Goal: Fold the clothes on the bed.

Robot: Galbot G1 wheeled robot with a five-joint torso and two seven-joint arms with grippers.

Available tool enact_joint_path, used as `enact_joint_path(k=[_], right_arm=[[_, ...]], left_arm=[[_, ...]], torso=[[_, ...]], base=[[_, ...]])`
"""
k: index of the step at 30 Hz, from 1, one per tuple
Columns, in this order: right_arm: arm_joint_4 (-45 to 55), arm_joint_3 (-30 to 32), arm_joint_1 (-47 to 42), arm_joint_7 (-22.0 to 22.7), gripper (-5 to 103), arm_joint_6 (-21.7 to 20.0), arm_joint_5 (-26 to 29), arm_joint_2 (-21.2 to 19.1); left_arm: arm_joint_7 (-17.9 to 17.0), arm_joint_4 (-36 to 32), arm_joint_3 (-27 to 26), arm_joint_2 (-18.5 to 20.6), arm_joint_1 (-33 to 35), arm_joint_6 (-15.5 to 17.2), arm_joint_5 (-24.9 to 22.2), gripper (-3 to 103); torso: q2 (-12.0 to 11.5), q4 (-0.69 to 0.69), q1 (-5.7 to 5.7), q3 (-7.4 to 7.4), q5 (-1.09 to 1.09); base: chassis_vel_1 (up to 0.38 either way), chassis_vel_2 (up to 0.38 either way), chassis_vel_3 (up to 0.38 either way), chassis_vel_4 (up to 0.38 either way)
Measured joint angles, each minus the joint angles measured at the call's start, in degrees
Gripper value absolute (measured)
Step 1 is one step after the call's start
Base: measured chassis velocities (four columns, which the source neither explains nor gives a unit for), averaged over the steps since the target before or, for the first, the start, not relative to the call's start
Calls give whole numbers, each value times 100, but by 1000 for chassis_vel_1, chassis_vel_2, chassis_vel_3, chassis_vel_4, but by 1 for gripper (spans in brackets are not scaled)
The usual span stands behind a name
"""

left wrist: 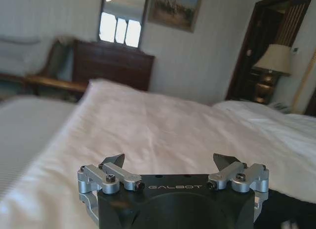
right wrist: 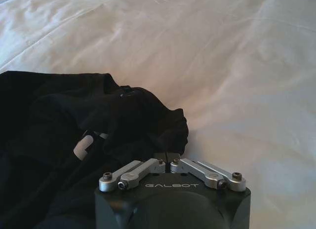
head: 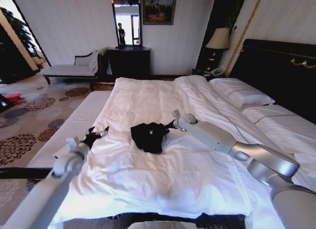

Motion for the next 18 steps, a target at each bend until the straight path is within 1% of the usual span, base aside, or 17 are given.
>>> enact_joint_path(k=[1, 2, 3, 5, 7, 8, 10, 11, 12, 13, 14, 16, 17, 18], right_arm=[[1, -1, -5, 0, 0, 1, -4, 2], [1, -1, -5, 0, 0, 1, -4, 2], [5, -2, -8, 0, 0, 1, -6, 4], [31, -3, -14, 4, 0, 2, -10, 15], [45, -3, -15, 14, 0, 2, -15, 17], [45, -3, -15, 14, 0, 2, -15, 17], [62, 4, -14, 34, 0, 3, -18, 31], [66, 16, -15, 39, 0, 3, -18, 30], [66, 16, -15, 39, 0, 3, -18, 30], [75, 33, -15, 42, 0, 4, -19, 29], [81, 46, -19, 44, 0, 5, -20, 25], [93, 78, -46, 48, 0, 8, -41, 16], [82, 91, -55, 49, 0, 11, -62, 37], [82, 91, -55, 49, 0, 11, -62, 37]], left_arm=[[35, 178, 146, 28, -232, 85, -172, 100], [35, 178, 146, 28, -232, 85, -172, 100], [57, 365, 302, 49, -474, 167, -326, 100], [142, 835, 802, 69, -1224, 426, -628, 100], [224, 1180, 1172, 66, -1693, 608, -703, 100], [224, 1180, 1172, 66, -1693, 608, -703, 100], [421, 1702, 1806, 22, -2380, 960, -713, 100], [511, 1899, 2032, -7, -2647, 1075, -685, 100], [511, 1899, 2032, -7, -2647, 1075, -685, 100], [635, 2141, 2298, -55, -2973, 1191, -603, 100], [698, 2262, 2428, -82, -3130, 1237, -570, 100], [913, 2737, 2825, -247, -3665, 1393, -451, 100], [1004, 3005, 2952, -375, -3882, 1461, -365, 100], [1004, 3005, 2952, -375, -3882, 1461, -365, 100]], torso=[[0, 1, 0, 0, -1], [0, 1, 0, 0, -1], [0, 2, 0, 0, -1], [0, 2, -1, 0, 0], [0, 0, 0, 0, -1], [0, 0, 0, 0, -1], [0, 2, 0, 1, -1], [-1, 2, 1, 1, -1], [-1, 2, 1, 1, -1], [0, 1, 1, 0, 1], [0, 2, 1, 0, 0], [0, 1, 0, 0, 0], [0, -1, 0, -1, 1], [0, -1, 0, -1, 1]], base=[[0, 0, 0, 0], [0, 0, 0, 0], [0, 0, 0, 0], [0, 0, 0, 0], [0, 0, 0, 0], [0, 0, 0, 0], [0, 0, 0, 0], [0, 0, 0, 0], [0, 0, 0, 0], [0, 0, 0, 0], [0, 0, 0, 0], [0, 0, 0, 0], [0, 0, 0, 0], [0, 0, 0, 0]])
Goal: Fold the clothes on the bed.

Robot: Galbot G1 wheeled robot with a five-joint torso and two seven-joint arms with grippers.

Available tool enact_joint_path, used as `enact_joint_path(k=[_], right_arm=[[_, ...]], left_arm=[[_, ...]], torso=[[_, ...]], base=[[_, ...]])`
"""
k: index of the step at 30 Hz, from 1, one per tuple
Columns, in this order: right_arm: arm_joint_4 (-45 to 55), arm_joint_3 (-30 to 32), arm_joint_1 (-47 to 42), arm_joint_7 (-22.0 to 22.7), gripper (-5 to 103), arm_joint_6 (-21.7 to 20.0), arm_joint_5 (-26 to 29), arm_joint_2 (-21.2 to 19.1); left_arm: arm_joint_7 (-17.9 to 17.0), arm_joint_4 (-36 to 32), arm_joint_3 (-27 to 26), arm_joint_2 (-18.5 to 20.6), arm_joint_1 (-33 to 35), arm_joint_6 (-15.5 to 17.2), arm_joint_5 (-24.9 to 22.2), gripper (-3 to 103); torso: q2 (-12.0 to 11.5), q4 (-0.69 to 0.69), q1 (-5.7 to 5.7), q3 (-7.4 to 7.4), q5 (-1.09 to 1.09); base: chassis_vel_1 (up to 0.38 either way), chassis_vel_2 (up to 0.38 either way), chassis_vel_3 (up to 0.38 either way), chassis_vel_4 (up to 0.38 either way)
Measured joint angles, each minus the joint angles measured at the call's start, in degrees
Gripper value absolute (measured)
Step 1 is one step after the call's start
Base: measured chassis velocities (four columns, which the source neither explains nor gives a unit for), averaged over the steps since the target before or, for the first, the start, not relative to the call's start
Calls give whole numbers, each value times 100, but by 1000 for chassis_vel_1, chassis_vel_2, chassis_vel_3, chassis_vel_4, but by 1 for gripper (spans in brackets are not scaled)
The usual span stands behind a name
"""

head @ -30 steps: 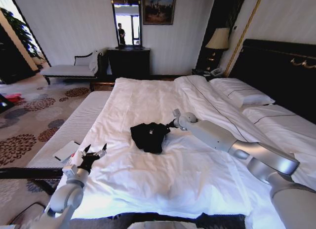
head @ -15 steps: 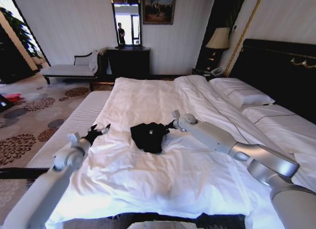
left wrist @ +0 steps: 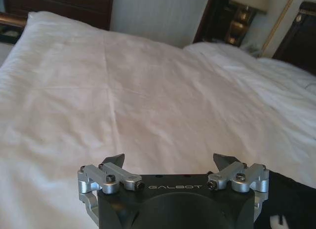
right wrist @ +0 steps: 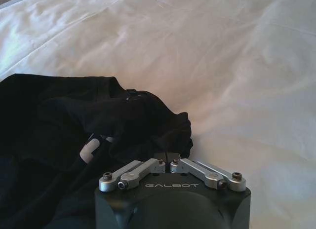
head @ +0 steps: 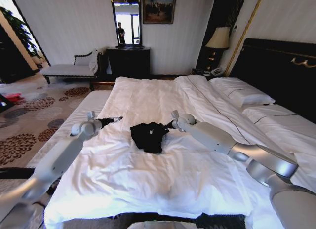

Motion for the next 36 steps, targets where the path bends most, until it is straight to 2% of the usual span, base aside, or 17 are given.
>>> enact_joint_path(k=[2, 3, 5, 7, 9, 13, 15, 16, 18, 20, 21, 27, 28, 32, 36], right_arm=[[-79, 4, -1, -5, 0, 5, -39, 127], [-132, 4, -1, -11, 0, 8, -62, 228], [-143, 4, -1, -12, 0, 10, -67, 261], [-121, 9, -9, -6, 0, 14, -71, 287], [-98, 12, -16, 8, 0, 14, -69, 288], [-142, -9, 12, 21, 0, 14, -67, 399], [-183, -38, 45, 21, 0, 14, -67, 483], [-229, -78, 90, 16, 0, 14, -64, 603], [-242, -119, 128, 14, 0, 14, -56, 694], [-242, -127, 135, 13, 0, 15, -55, 701], [-239, -156, 157, 12, 0, 15, -53, 706], [-233, -158, 186, 6, 0, 18, -41, 699], [-232, -154, 185, 7, 0, 19, -40, 683], [-225, -145, 152, 9, 0, 36, -43, 631], [-225, -113, 101, 7, 0, 54, -56, 597]], left_arm=[[57, 307, 73, -202, -193, 188, 65, 100], [74, 517, 108, -340, -303, 328, 161, 100], [81, 628, 150, -411, -365, 385, 232, 100], [117, 1024, 444, -667, -634, 533, 424, 100], [125, 1310, 701, -806, -843, 618, 501, 100], [150, 1812, 987, -1067, -1138, 753, 502, 100], [153, 1908, 1042, -1114, -1191, 797, 468, 100], [153, 2052, 1108, -1194, -1257, 854, 421, 100], [115, 2325, 1206, -1373, -1376, 893, 229, 100], [112, 2373, 1214, -1409, -1394, 895, 198, 100], [80, 2590, 1239, -1602, -1467, 896, 124, 100], [148, 3102, 1286, -2101, -1699, 897, 97, 100], [206, 3322, 1355, -2285, -1807, 895, 176, 100], [331, 3636, 1413, -2540, -1879, 892, 448, 100], [399, 3881, 1403, -2739, -1886, 889, 602, 100]], torso=[[0, -3, 0, 0, -1], [0, 2, 0, 1, -1], [0, 4, 0, 1, 0], [0, 7, 0, 1, -3], [0, 5, 0, 1, -2], [0, -5, -1, 0, -1], [0, -5, -1, 0, 1], [0, 1, -1, 0, 1], [0, 7, -1, 1, -2], [0, 7, 0, 1, -2], [0, 8, -1, 0, -3], [0, -3, -1, 0, 1], [0, -3, -1, 0, 1], [0, 5, -1, 0, -1], [1, 4, -1, 0, -1]], base=[[0, 0, 0, 0], [0, 0, 0, 0], [0, 0, 0, 0], [0, 0, 0, 0], [0, 0, 0, 0], [0, 0, 0, 0], [0, 0, 0, 0], [0, 0, 0, 0], [0, 0, 0, 0], [0, 0, 0, 0], [0, 0, 0, 0], [0, 0, 0, 0], [0, 0, 0, 0], [0, 0, 0, 0], [0, 0, 0, 0]])
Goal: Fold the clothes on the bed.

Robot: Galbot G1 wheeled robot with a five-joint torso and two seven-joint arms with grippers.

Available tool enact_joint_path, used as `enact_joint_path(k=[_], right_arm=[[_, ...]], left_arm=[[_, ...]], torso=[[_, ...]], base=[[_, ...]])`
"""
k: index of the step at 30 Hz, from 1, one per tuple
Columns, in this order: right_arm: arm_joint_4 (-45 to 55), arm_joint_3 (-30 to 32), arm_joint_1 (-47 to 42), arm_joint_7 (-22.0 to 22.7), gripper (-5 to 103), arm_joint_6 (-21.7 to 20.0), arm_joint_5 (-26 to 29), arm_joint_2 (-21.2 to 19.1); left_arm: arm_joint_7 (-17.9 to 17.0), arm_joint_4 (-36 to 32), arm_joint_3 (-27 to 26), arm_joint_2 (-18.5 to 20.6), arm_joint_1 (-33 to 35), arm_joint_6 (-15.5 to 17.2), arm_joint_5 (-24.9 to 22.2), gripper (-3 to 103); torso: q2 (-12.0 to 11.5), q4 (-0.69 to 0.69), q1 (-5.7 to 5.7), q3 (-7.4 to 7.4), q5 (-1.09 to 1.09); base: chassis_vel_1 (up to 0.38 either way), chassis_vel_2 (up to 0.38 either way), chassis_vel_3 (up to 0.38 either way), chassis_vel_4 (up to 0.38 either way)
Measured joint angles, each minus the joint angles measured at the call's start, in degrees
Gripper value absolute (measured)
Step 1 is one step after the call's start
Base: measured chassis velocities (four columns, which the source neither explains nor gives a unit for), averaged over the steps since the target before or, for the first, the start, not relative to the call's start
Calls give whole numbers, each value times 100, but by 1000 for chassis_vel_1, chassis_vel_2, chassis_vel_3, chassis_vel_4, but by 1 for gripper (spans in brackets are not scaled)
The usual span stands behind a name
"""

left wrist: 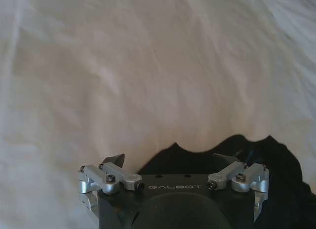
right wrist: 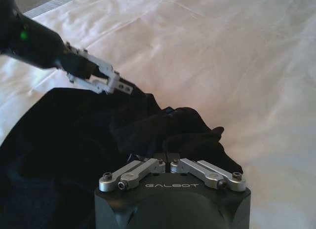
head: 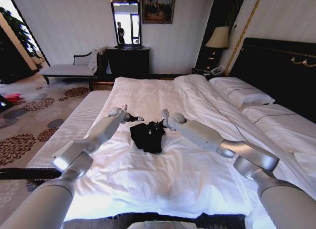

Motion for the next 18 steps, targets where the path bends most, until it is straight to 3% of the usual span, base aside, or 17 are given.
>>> enact_joint_path(k=[3, 8, 18], right_arm=[[-10, 33, -49, -2, 0, 6, -21, -16], [-21, 40, -77, -7, 0, 17, -48, -44], [-44, 61, -92, -12, 0, 36, -61, -35]], left_arm=[[15, 224, -123, -192, 3, -7, 27, 100], [19, 340, -219, -288, 42, -9, 150, 100], [74, 401, -241, -192, 122, -17, 396, 103]], torso=[[0, -5, 0, -1, 1], [0, -2, 0, 0, 0], [0, -1, -1, 0, 0]], base=[[0, 0, 0, 0], [0, 0, 0, 0], [0, 0, 0, 0]])
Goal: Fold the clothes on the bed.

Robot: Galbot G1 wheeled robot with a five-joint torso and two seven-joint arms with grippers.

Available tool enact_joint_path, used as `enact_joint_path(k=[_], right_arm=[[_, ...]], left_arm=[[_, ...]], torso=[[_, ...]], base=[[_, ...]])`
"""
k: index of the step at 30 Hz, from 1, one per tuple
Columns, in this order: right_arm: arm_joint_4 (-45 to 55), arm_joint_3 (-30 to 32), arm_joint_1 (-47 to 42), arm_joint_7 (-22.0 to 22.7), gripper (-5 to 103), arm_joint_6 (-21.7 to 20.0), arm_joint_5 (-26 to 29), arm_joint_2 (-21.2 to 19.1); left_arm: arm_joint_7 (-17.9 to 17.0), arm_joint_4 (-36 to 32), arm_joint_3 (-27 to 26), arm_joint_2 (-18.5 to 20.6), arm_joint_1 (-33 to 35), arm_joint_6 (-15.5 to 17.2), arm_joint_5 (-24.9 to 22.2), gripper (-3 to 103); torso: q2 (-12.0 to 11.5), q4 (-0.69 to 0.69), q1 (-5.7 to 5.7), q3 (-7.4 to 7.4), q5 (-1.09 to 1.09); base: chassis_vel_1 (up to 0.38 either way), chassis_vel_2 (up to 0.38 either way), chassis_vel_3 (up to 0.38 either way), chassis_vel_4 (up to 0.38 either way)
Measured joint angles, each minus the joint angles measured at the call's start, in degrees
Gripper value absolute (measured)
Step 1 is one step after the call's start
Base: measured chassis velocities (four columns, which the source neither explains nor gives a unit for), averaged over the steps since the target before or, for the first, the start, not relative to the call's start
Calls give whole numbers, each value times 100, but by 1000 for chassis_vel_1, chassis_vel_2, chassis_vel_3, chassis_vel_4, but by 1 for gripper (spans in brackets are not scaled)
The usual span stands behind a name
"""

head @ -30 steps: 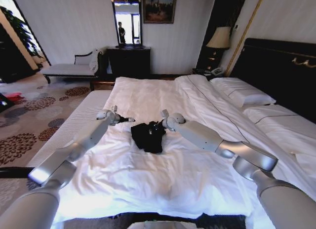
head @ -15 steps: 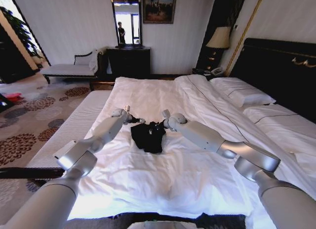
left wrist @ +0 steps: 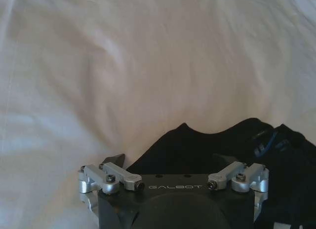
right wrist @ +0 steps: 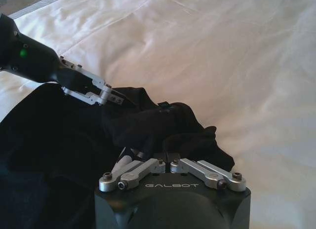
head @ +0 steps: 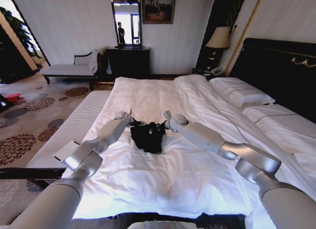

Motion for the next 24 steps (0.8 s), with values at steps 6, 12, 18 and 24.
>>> enact_joint_path(k=[6, 12, 18, 24], right_arm=[[2, -3, 0, 11, 0, 0, 7, 12], [84, -7, -17, 34, 0, -3, 19, -135], [101, -7, -68, 34, 0, -3, -5, -188], [112, -7, -93, 46, 0, -3, -25, -196]], left_arm=[[63, 25, -116, -109, 88, -5, 208, 85], [72, 8, -120, -91, 134, -6, 252, 58], [72, -40, -93, 15, 134, -6, 250, 42], [23, -266, -86, 228, 204, -6, 217, 20]], torso=[[0, 0, 0, 0, 0], [0, -3, 0, 0, 0], [0, -2, 0, 0, 0], [0, -1, 0, 0, 0]], base=[[0, 0, 0, 0], [0, 0, 0, 0], [0, 0, 0, 0], [0, 0, 0, 0]])
